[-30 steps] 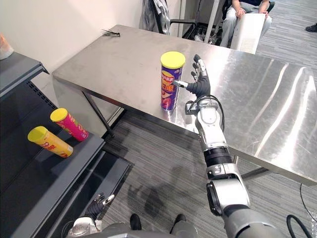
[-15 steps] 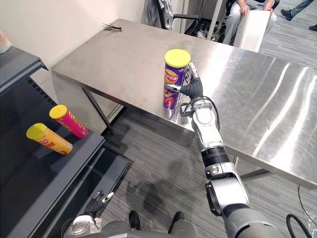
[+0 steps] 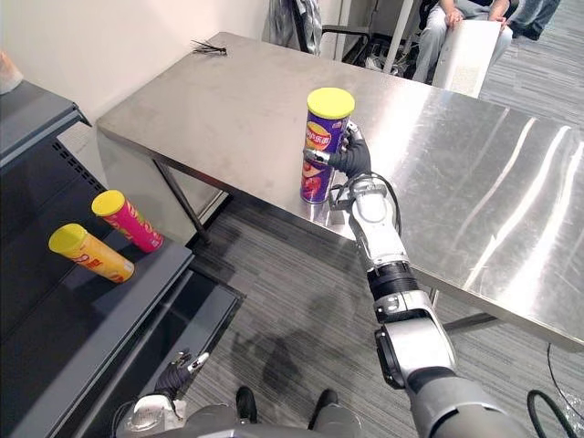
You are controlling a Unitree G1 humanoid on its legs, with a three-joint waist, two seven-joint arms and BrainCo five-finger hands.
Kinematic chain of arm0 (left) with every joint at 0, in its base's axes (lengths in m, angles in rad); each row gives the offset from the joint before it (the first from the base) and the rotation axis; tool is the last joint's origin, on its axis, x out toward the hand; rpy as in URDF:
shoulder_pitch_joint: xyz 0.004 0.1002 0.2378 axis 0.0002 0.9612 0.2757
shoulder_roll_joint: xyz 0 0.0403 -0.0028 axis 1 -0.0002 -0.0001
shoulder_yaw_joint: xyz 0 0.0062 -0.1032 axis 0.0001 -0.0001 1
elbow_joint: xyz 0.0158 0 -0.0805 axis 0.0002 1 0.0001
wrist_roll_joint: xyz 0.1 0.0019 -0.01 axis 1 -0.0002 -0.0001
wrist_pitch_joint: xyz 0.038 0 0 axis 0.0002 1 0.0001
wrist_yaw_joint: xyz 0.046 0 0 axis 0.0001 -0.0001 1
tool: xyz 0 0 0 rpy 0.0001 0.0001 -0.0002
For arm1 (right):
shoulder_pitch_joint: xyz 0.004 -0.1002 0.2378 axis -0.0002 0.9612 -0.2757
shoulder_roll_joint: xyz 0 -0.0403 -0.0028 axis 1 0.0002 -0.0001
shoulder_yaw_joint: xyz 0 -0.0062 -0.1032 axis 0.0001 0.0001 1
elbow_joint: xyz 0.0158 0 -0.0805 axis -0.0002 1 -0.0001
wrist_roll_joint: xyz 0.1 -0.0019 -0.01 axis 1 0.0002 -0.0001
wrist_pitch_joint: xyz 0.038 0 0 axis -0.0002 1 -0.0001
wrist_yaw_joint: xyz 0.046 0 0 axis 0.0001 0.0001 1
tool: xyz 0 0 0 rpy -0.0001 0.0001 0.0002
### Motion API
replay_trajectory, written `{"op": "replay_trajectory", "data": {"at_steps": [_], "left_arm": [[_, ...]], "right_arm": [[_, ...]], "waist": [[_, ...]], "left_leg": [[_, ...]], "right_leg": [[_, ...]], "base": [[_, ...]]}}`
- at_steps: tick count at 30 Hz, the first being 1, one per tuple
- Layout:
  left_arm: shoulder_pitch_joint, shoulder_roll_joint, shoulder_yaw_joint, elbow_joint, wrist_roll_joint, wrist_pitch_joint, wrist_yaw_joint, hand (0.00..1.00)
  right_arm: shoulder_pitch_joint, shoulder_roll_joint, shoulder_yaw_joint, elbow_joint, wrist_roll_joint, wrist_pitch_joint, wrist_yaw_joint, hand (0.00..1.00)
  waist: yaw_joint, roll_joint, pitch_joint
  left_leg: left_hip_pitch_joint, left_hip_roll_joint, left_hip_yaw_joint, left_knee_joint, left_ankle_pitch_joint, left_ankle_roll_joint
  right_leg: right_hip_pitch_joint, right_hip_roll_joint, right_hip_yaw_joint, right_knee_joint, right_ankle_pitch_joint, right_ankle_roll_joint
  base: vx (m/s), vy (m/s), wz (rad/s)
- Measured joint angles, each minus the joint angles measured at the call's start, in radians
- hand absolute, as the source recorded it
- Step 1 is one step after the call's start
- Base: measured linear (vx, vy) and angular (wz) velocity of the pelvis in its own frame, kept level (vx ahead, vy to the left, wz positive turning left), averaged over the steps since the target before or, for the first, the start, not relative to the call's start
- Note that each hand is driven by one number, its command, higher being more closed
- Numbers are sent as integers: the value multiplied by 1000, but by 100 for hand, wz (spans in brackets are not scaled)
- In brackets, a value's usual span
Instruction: Put the gum and the chips on the shelf.
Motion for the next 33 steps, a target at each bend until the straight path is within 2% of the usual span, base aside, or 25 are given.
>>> {"op": "replay_trajectory", "data": {"at_steps": [11, 17, 19, 22, 28, 33], "left_arm": [[-1, 1, 1, 0, 0, 0, 17, 0], [-6, 1, 6, 9, 3, 1, 19, 0], [-7, 1, 26, 12, 3, 1, 19, 0], [-7, -1, 46, 20, 6, 1, 21, 0], [-6, 2, 83, 50, 10, 1, 21, 0], [-1, 11, 84, 53, 10, 2, 22, 0]], "right_arm": [[2, 2, 1, -19, -8, 6, -4, 100], [171, 2, -15, -361, -7, 3, -15, 100], [253, 1, -49, -524, -5, -14, -9, 100], [339, 0, -104, -666, -3, -49, 2, 100], [482, 1, -182, -785, 41, -90, 9, 100], [587, 2, -213, -818, 78, -91, 21, 100]], "waist": [[0, -4, 2], [-3, -5, 3], [-3, -5, 3], [-8, -7, 2], [-29, -17, -7], [-30, -30, -28]], "left_leg": [[2, 0, 4, 1, 0, 0], [-1, 2, 0, 22, 0, 0], [-3, 3, -2, 20, -1, 0], [-4, 3, -17, 16, -1, 1], [-3, 2, -37, -15, 10, 18], [-7, 2, -54, -12, 14, 18]], "right_leg": [[2, 2, 8, -11, 9, 7], [19, 2, 6, -18, 9, 7], [19, 3, 4, -20, 9, 7], [22, 5, 0, -25, 9, 7], [34, 11, -18, -40, 8, 7], [36, 14, -27, -50, 8, 6]], "base": [[0, 0, -1], [1, -2, 5], [-1, -7, 3], [-20, -11, 4], [-37, -20, 9], [33, -21, 7]]}}
